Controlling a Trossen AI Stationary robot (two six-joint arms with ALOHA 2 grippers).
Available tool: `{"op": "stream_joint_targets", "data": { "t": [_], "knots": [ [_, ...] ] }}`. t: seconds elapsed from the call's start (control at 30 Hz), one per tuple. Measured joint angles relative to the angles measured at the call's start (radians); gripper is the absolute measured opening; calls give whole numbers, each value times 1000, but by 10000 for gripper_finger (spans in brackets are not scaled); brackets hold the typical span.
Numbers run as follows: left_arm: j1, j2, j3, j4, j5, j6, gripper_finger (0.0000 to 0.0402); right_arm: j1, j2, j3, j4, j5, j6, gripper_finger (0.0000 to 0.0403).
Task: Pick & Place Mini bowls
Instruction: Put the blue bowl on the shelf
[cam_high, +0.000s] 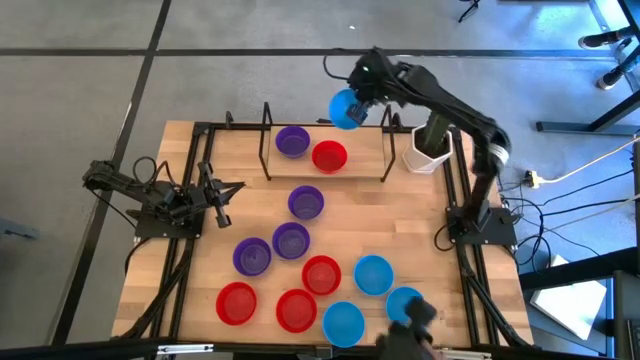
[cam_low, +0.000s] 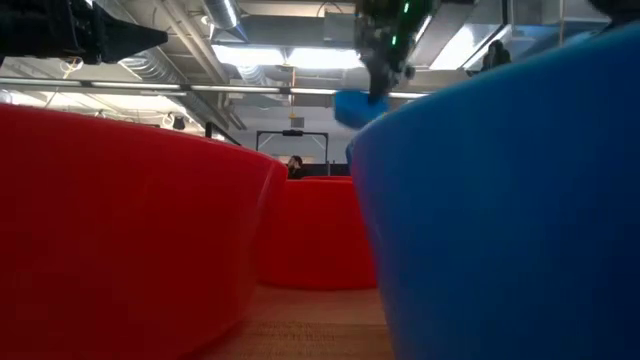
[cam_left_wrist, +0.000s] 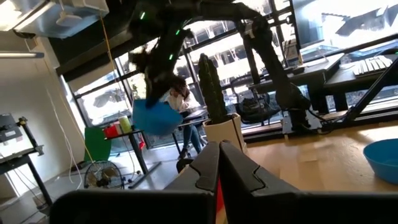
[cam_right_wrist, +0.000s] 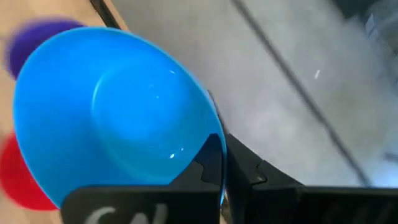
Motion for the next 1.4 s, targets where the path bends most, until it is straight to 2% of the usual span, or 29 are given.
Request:
{"op": "stream_joint_targets", "data": {
  "t": [0.2,0.43,0.57,1.4],
  "knots": [
    [0,0,0,0,0,42,2,-88,157,3,-66,-91,5,2],
    [0,0,0,0,0,28,8,-105,243,2,-135,-93,56,2],
    [0,0,0,0,0,26,4,-104,246,2,-136,-139,83,2],
    [0,0,0,0,0,26,8,-104,248,-3,-203,-116,206,2]
  ]
}}
